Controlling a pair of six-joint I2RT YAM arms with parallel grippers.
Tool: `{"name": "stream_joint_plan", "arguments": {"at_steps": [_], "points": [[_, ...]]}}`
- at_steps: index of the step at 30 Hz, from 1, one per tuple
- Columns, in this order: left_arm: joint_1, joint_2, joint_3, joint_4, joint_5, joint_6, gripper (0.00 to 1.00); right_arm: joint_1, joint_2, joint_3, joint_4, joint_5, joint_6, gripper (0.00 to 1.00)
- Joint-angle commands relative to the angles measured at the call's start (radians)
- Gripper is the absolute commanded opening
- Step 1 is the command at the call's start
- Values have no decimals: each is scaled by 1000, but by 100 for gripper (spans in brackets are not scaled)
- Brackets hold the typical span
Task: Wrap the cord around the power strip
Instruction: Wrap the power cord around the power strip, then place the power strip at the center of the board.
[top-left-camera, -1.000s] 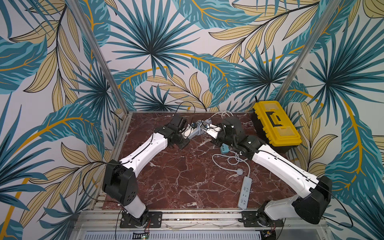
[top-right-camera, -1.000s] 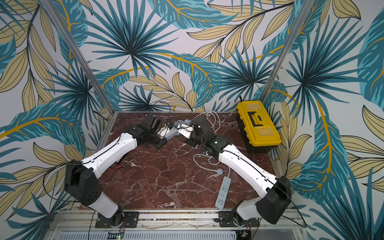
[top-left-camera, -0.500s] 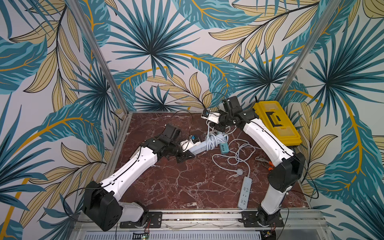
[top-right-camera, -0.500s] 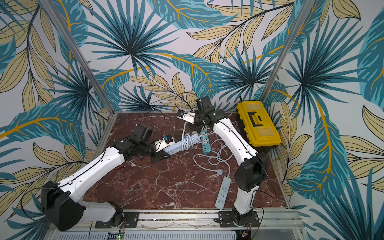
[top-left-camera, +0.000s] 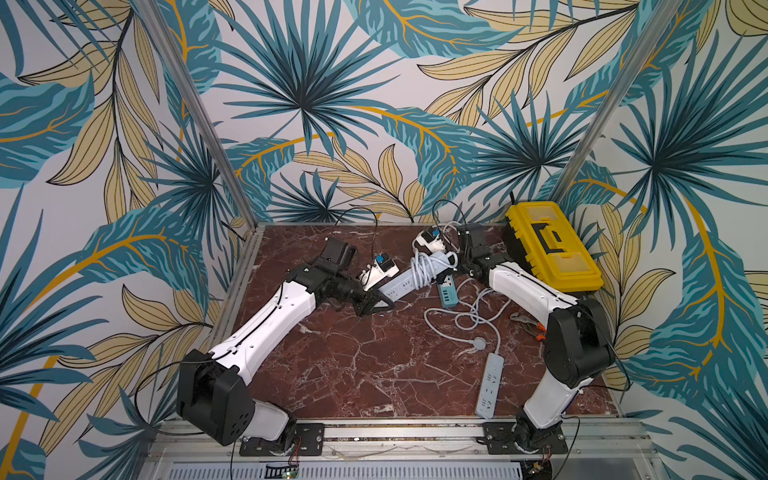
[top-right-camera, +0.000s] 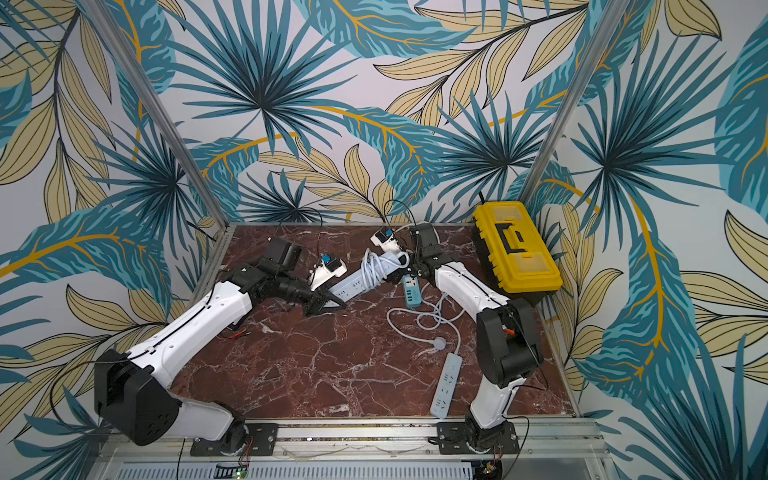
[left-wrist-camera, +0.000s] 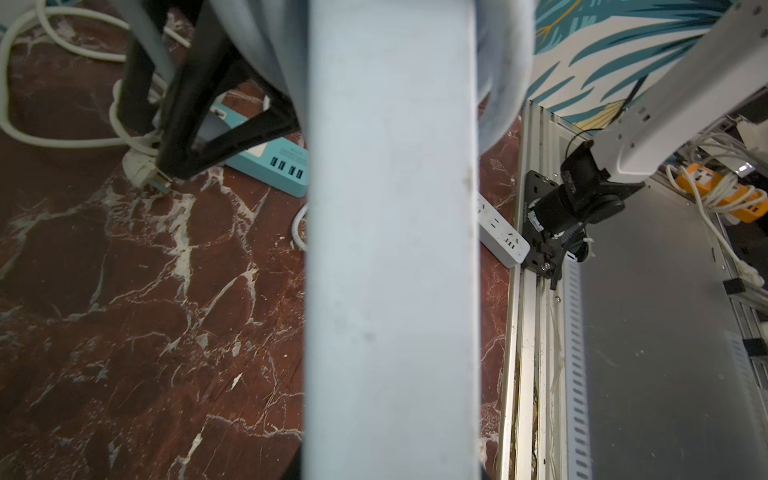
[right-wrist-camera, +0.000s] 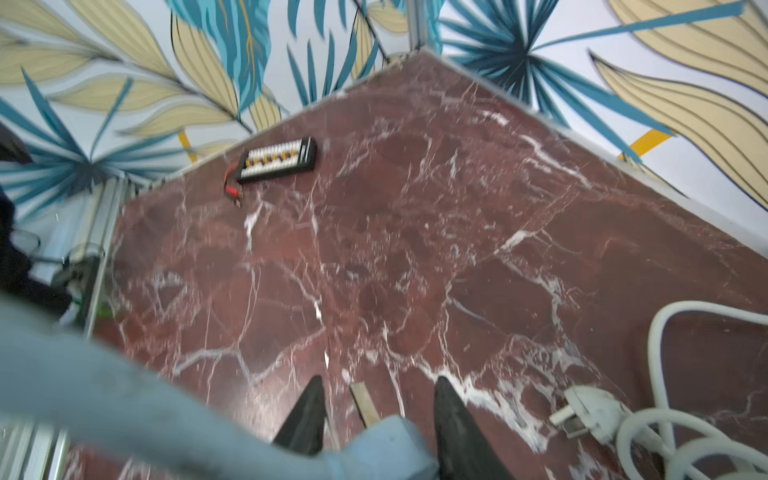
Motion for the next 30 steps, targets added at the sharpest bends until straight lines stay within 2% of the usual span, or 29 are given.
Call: {"name": "stream_joint_plan", "arguments": {"at_steps": [1,4,8,13,15,19,24,28,30], "points": [[13,11,6,160,-82,-149,0,-3,-33,-105,425,1,391,30],[46,7,-76,278,-184,-305,0,7,-17,-190,567,69,635,16],[123,-5,-195,418,-262,-522,0,69,-34,-268,579,191,790,13],[122,-16,-292,452,-400,-617,0,176,-37,-227,386,289,947,11],[122,-19,-332,452,-470,-642,0,214,-12,-152,242,304,994,11],[122,-26,-425,449,-590,-648,0,248,61,-52,-21,415,1138,10],[121,-27,-523,456,-608,-724,0,249,122,-22,-118,526,1230,15],[113,-12,-556,456,-616,-759,0,268,180,66,-246,544,1196,17],[113,-3,-566,456,-620,-765,0,277,188,86,-262,536,1192,21]]}}
